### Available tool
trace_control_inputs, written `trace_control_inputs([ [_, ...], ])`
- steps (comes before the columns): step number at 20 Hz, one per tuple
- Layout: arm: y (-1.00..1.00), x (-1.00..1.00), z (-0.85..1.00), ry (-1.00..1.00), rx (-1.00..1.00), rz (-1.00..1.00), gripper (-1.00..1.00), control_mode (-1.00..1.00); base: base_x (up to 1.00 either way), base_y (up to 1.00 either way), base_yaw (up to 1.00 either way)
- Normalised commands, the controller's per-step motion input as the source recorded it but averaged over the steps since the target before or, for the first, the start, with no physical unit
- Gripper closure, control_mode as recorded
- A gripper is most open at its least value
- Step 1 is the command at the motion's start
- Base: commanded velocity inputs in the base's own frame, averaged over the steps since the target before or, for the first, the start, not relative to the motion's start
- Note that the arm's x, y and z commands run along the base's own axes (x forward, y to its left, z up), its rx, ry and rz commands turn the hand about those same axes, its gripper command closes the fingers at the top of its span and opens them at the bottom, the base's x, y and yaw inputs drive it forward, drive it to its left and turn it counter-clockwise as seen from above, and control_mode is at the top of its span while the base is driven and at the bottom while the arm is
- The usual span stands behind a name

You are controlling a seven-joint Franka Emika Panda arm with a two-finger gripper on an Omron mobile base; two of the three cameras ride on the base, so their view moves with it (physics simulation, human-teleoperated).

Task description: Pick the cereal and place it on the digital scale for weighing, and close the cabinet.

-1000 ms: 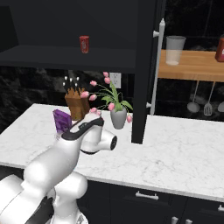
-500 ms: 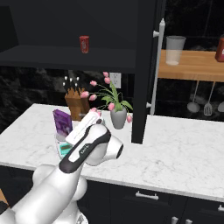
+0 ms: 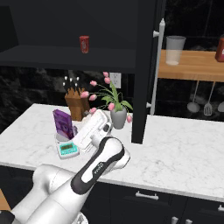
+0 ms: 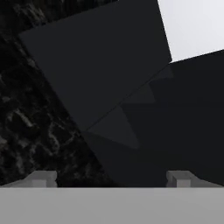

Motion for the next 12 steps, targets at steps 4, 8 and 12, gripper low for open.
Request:
trace_control_inputs([
  [4, -1.0, -0.01, 0.34, -0.14, 0.11, -0.08, -1.0, -1.0, 0.0, 0.0, 0.0],
  [8, -1.0, -0.05, 0.08, -0.03, 0.05, -0.19, -1.0, -1.0, 0.0, 0.0, 0.0],
  [12, -1.0, -0.04, 0.0, -0.03, 0.0, -0.33, -1.0, -1.0, 0.0, 0.0, 0.0],
])
